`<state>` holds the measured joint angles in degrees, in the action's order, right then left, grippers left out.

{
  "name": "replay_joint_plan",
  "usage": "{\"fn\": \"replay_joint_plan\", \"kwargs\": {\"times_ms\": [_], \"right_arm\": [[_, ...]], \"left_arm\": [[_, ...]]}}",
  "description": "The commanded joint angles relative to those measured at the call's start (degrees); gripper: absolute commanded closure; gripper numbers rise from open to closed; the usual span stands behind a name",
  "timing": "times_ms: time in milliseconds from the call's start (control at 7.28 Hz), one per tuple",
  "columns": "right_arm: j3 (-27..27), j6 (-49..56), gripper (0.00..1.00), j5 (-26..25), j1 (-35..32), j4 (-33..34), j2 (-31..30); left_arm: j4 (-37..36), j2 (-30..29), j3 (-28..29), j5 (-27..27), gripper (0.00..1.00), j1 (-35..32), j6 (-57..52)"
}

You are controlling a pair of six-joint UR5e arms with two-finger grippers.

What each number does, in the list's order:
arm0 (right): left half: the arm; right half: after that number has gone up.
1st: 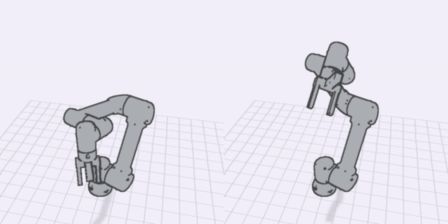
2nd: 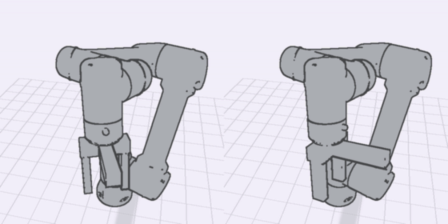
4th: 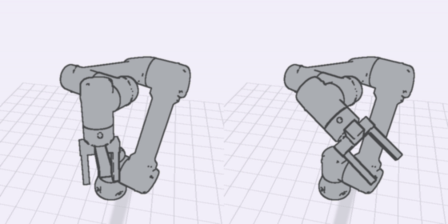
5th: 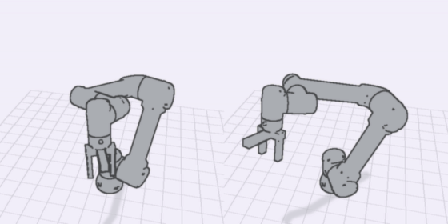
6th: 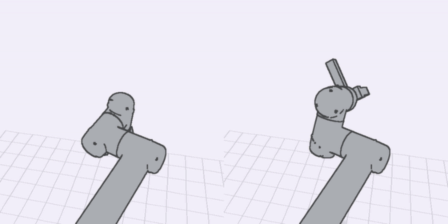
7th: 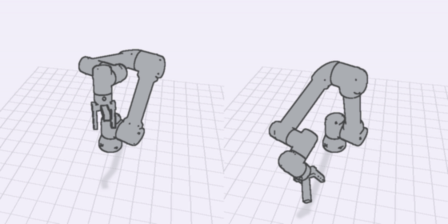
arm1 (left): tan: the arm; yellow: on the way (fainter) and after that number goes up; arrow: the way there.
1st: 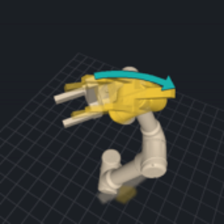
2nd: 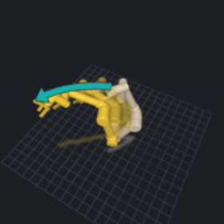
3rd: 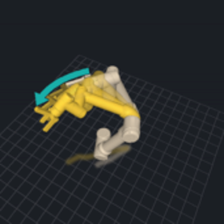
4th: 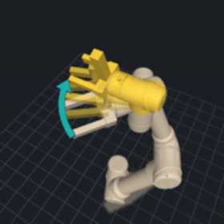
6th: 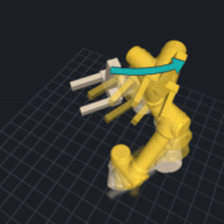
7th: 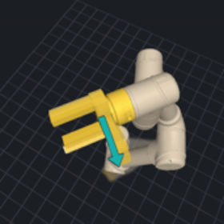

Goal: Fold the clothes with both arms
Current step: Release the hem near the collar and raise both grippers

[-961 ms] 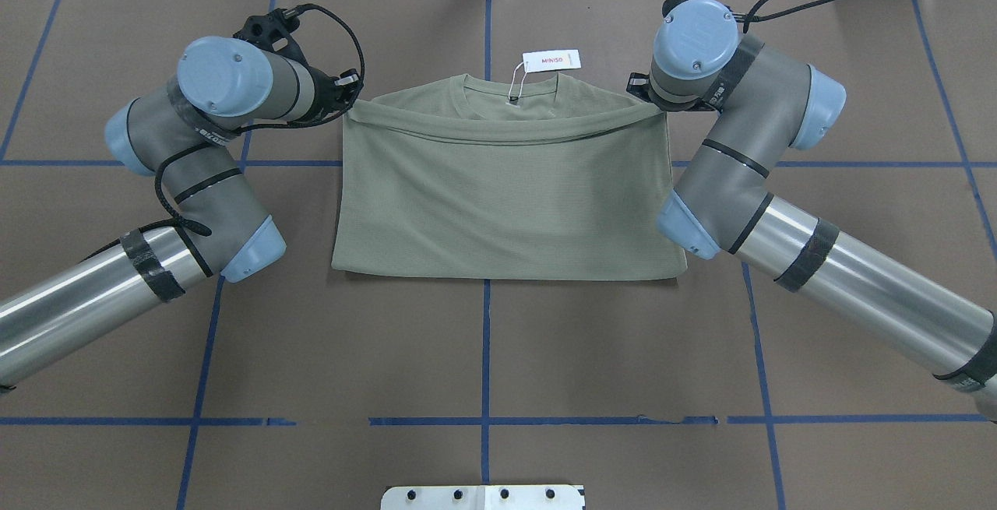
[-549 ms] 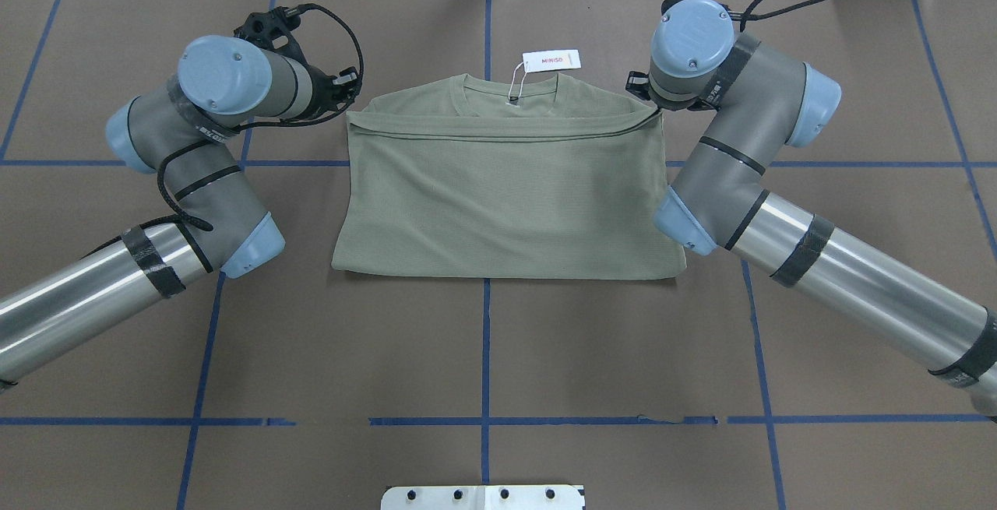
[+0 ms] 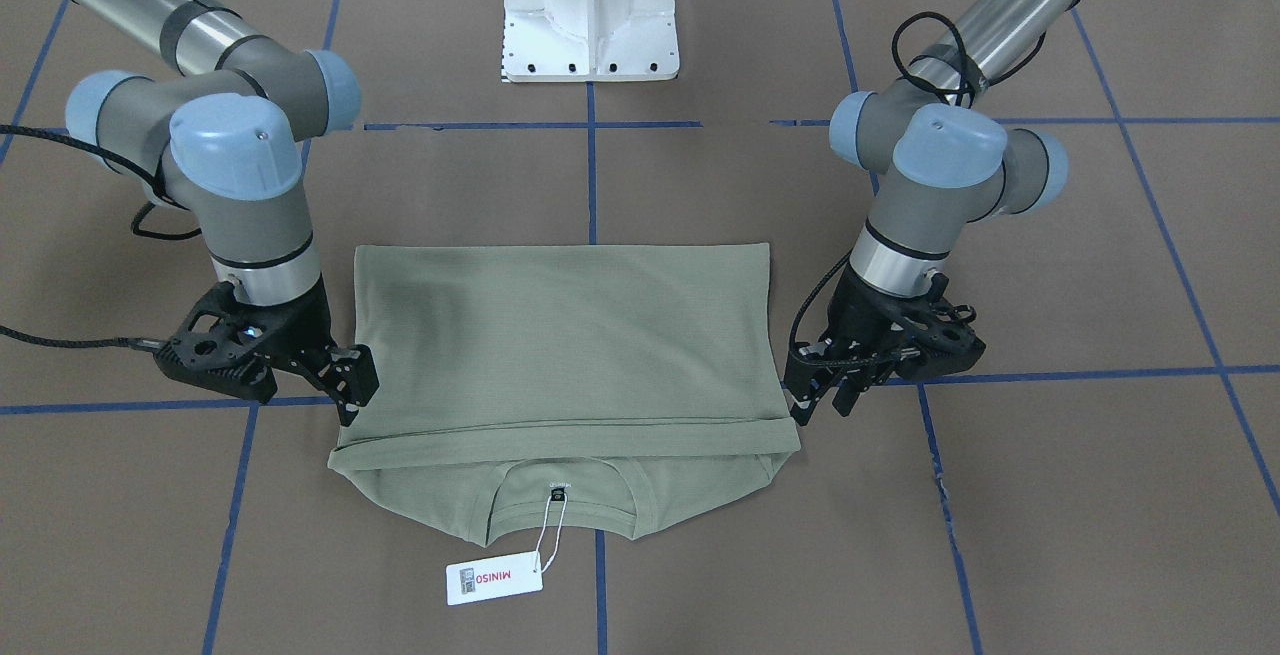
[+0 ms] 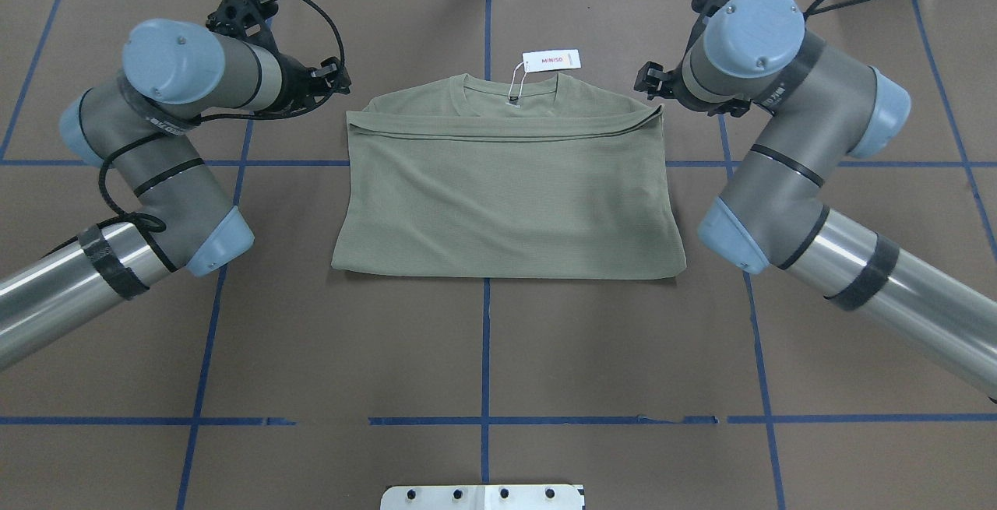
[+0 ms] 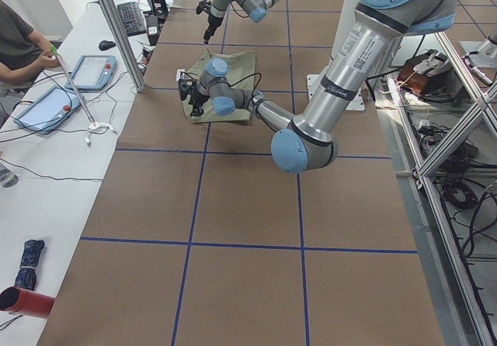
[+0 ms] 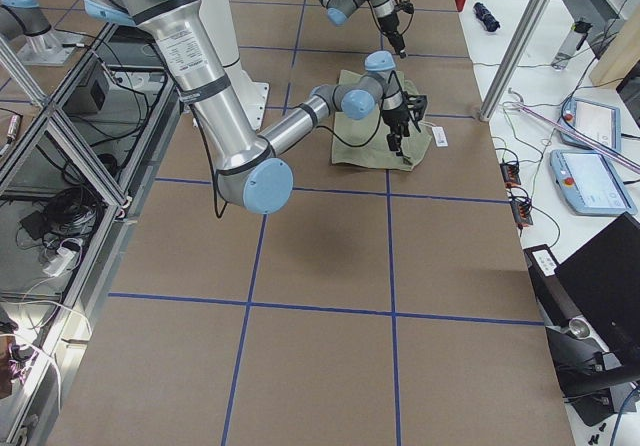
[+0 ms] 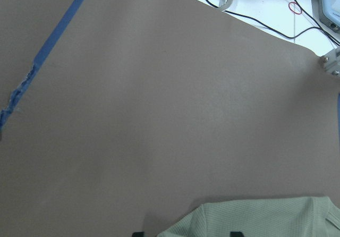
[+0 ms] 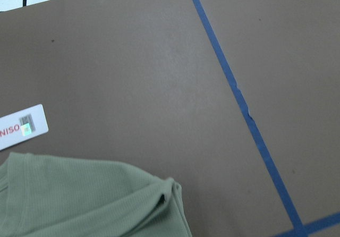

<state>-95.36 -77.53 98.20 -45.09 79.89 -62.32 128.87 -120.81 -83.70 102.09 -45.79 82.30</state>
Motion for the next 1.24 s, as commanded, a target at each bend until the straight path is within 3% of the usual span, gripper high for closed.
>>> {"fn": "replay_joint_plan", "kwargs": {"times_ms": [0, 137, 412, 549, 1099], "right_arm": [[-14.1, -15.8, 0.00, 0.4, 5.9, -0.3, -10.4], [-18.1, -23.6, 0.00, 0.0, 9.2, -0.4, -13.4], [-18.1, -33.0, 0.01, -5.1, 15.4, -0.4, -14.7], [-16.7, -35.3, 0.02, -6.5, 18.2, -0.3, -14.3], [-13.5, -35.1, 0.19, -6.5, 18.6, -0.3, -14.4]], "left_arm": [[-0.2, 1.4, -3.3, 2.6, 0.38, -0.6, 0.0], [-0.1, 1.5, -3.3, 2.6, 0.38, -0.7, 0.0], [0.2, 2.4, -3.4, 2.6, 0.38, -0.6, 0.0], [0.1, 2.4, -3.5, 2.5, 0.38, -0.4, 0.0], [-0.1, 2.4, -3.5, 2.0, 0.38, -0.4, -0.2]]}}
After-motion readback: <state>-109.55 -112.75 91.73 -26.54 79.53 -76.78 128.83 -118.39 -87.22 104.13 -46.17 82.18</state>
